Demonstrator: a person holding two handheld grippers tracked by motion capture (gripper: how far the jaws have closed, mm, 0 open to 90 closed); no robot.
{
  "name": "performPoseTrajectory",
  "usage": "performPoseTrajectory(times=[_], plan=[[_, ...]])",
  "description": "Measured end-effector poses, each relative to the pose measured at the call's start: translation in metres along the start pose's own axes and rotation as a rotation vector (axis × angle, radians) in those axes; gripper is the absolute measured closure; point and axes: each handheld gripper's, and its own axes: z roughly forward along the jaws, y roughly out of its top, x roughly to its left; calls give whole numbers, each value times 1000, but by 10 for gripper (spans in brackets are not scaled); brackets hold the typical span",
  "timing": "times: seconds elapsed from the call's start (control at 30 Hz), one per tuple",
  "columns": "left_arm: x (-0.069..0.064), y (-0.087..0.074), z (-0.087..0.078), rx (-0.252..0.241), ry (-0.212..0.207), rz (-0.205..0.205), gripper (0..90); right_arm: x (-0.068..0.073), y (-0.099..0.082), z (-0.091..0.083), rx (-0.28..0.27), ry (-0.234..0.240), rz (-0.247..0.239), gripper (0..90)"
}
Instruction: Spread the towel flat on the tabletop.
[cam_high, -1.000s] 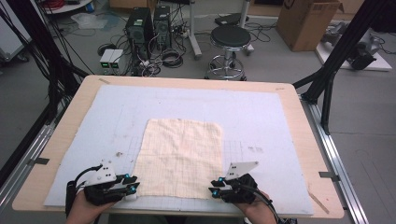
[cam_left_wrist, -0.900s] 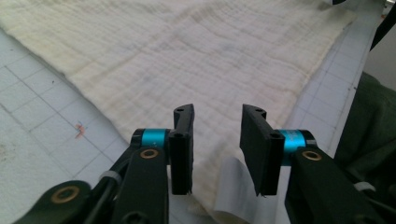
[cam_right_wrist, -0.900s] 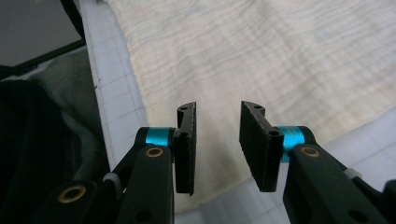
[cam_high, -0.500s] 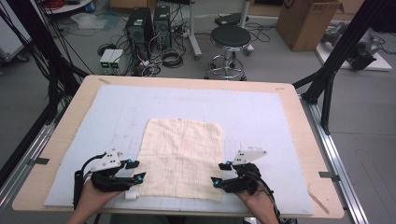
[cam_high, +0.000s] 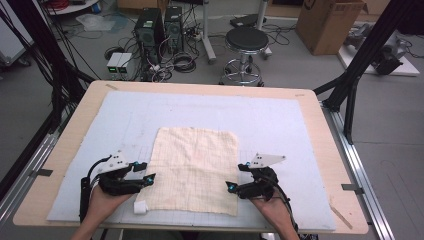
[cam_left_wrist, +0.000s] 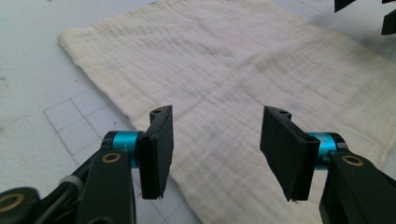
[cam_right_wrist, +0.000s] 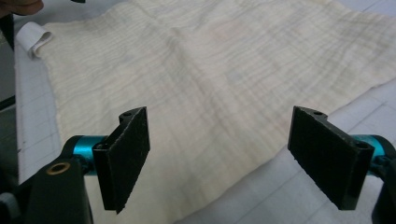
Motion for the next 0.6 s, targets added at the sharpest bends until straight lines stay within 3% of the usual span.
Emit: performPoseTrajectory(times=[0.2, 0.47, 0.6], plan=[[1, 0, 0, 8, 10, 20, 439, -7, 1, 3, -14, -26, -6, 189], [-2, 0, 0, 13, -1, 43, 437, -2, 2, -1, -45, -35, -8, 196], [-2, -1, 0, 11, -2, 40, 433, -2, -1, -1, -57, -15, 15, 194]])
